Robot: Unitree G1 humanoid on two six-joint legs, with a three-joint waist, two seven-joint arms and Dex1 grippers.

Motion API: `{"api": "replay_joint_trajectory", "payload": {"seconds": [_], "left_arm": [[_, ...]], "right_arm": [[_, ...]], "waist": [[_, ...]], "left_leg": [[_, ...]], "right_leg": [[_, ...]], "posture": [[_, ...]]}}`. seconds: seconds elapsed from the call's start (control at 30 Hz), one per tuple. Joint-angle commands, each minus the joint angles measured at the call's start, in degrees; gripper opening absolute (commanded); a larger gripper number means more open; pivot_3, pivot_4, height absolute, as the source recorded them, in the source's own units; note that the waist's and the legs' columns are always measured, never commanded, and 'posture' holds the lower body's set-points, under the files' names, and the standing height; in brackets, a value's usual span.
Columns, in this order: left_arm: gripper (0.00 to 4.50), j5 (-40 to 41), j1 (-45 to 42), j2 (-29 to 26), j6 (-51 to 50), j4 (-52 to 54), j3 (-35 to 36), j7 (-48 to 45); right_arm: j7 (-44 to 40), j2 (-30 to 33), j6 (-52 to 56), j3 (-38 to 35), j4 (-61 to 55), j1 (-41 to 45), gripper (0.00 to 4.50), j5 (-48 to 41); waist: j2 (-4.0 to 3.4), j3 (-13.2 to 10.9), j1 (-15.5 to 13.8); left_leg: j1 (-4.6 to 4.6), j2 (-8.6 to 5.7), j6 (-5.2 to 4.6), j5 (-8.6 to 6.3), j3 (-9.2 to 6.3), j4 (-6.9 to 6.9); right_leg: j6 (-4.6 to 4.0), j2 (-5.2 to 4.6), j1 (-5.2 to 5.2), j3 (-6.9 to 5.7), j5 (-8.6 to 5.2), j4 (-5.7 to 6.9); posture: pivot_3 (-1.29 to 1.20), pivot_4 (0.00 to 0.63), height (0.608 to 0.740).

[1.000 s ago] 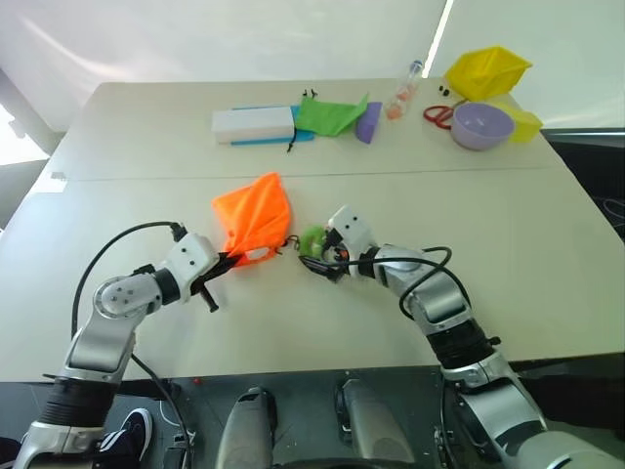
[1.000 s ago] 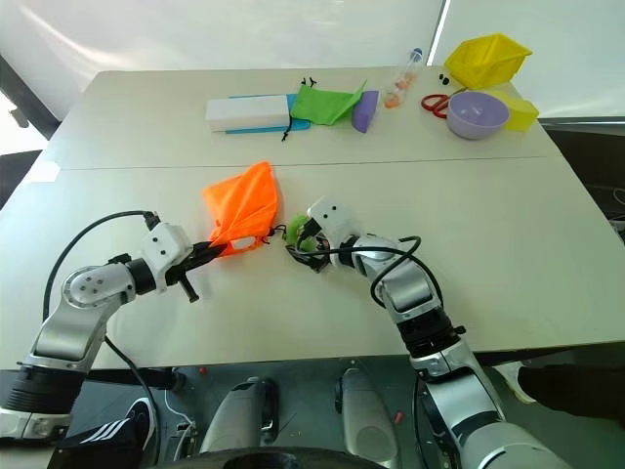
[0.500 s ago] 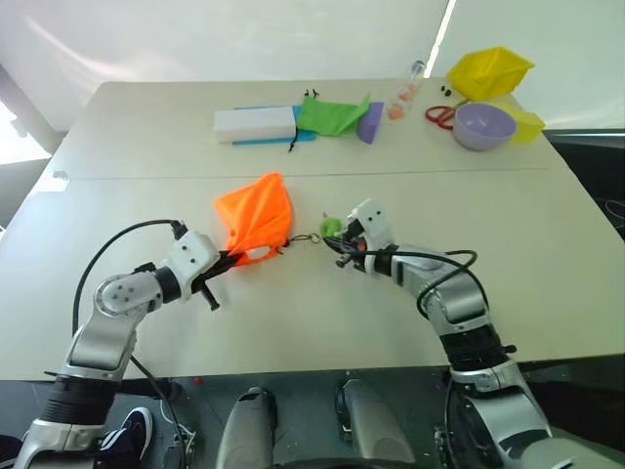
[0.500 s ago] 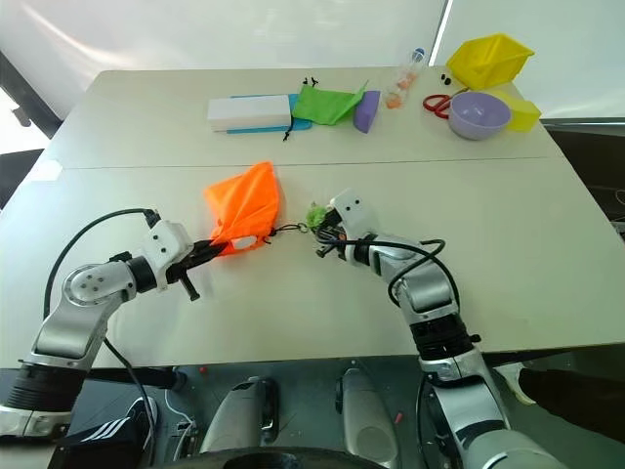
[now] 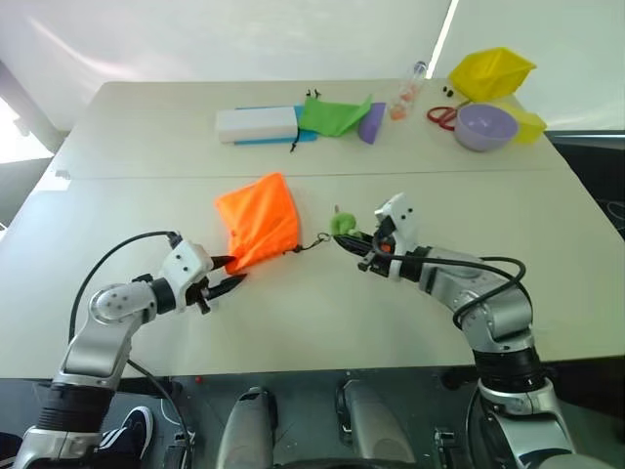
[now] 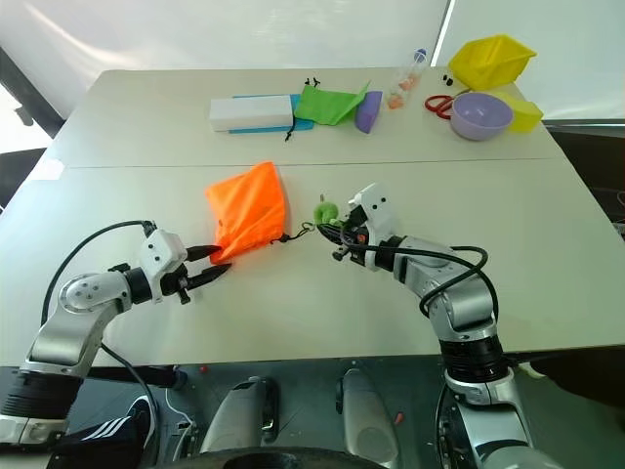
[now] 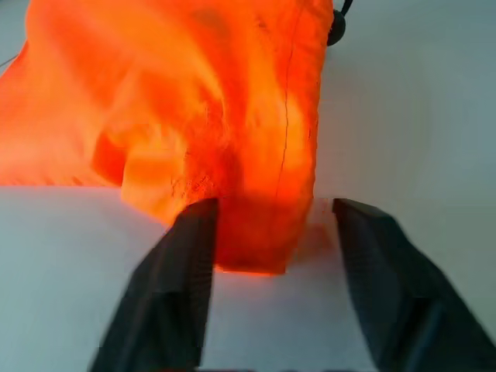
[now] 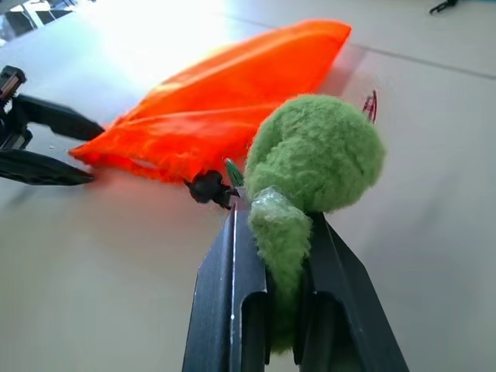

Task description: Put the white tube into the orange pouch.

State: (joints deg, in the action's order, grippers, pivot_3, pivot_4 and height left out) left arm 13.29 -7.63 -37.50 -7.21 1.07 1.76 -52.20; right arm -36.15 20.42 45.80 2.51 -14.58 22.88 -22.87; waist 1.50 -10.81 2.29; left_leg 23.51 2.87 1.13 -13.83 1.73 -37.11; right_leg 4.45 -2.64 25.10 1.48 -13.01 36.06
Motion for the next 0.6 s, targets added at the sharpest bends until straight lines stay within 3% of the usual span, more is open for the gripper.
{"api": "replay_joint_trajectory", "payload": {"seconds": [0.03, 0.23, 0.6], "left_arm": [[3.31, 2.34, -0.89, -1.13, 3.2, -0.29, 2.23, -2.87], [3.31, 4.8, -7.3, -1.09, 4.78, -4.92, 3.61, -5.83], [3.31, 1.7, -27.14, 2.85, 6.78, -20.75, -2.98, -12.52]], "right_arm": [[-0.51, 0.76, -0.33, -0.87, -2.79, 0.63, 0.0, -1.77], [0.29, 1.11, 0.11, -2.36, -2.46, 0.5, 0.0, -3.17], [-1.83, 8.4, -2.22, -2.95, 0.69, -1.37, 0.0, -1.36]], "waist": [[0.0, 0.0, 0.15], [0.0, 0.0, -0.21], [0.01, 0.01, -1.45]], "left_leg": [[0.0, 0.01, 0.0, 0.0, 0.0, 0.01], [0.01, 0.01, 0.0, 0.0, -0.01, 0.01], [0.02, -0.03, -0.01, 0.0, 0.01, -0.04]], "right_leg": [[0.0, 0.01, 0.01, 0.0, 0.0, 0.0], [-0.01, 0.03, 0.01, -0.01, 0.0, 0.01], [0.05, 0.08, -0.06, -0.01, -0.01, -0.05]], "posture": [[0.0, 0.15, 0.74], [0.0, 0.15, 0.74], [0.0, 0.15, 0.74]]}}
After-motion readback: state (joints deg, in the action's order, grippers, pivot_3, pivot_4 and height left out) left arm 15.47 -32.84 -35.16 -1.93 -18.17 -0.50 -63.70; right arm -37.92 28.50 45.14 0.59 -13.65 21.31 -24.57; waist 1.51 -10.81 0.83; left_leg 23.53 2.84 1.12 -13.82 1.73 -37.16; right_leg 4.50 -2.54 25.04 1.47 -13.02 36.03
